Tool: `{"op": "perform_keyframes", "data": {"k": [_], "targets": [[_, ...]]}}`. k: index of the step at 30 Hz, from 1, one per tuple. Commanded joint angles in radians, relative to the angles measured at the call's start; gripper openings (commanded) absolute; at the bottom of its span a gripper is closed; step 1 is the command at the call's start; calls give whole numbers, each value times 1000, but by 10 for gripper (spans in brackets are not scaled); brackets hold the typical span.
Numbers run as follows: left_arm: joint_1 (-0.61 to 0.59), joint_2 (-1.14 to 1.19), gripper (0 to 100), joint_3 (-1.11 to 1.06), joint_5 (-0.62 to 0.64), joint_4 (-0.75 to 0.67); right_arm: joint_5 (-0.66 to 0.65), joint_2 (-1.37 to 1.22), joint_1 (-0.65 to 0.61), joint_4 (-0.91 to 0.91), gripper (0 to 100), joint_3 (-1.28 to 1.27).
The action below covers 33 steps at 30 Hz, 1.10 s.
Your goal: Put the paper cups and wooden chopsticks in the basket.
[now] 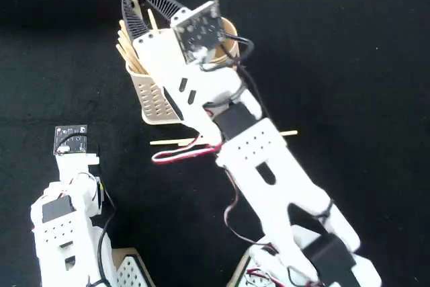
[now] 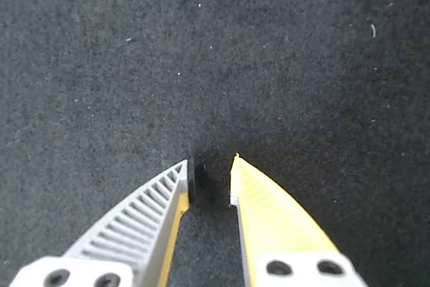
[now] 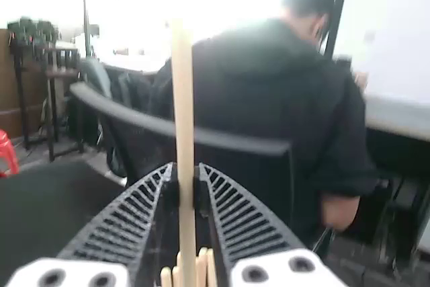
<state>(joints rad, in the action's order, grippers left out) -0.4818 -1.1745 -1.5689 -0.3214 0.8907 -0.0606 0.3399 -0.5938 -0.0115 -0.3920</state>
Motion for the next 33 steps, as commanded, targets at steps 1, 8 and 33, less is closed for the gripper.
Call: {"op": "perform_keyframes", "data": {"k": [1, 8, 33], "targets": [[-10, 2, 123, -1, -5, -21, 26, -25, 17, 21, 12, -4], [-10, 2, 123, -1, -5, -21, 21, -36, 18, 14, 31, -110], [-10, 2, 123, -1, -5, -21, -417, 326, 44, -1292, 113, 96]]}}
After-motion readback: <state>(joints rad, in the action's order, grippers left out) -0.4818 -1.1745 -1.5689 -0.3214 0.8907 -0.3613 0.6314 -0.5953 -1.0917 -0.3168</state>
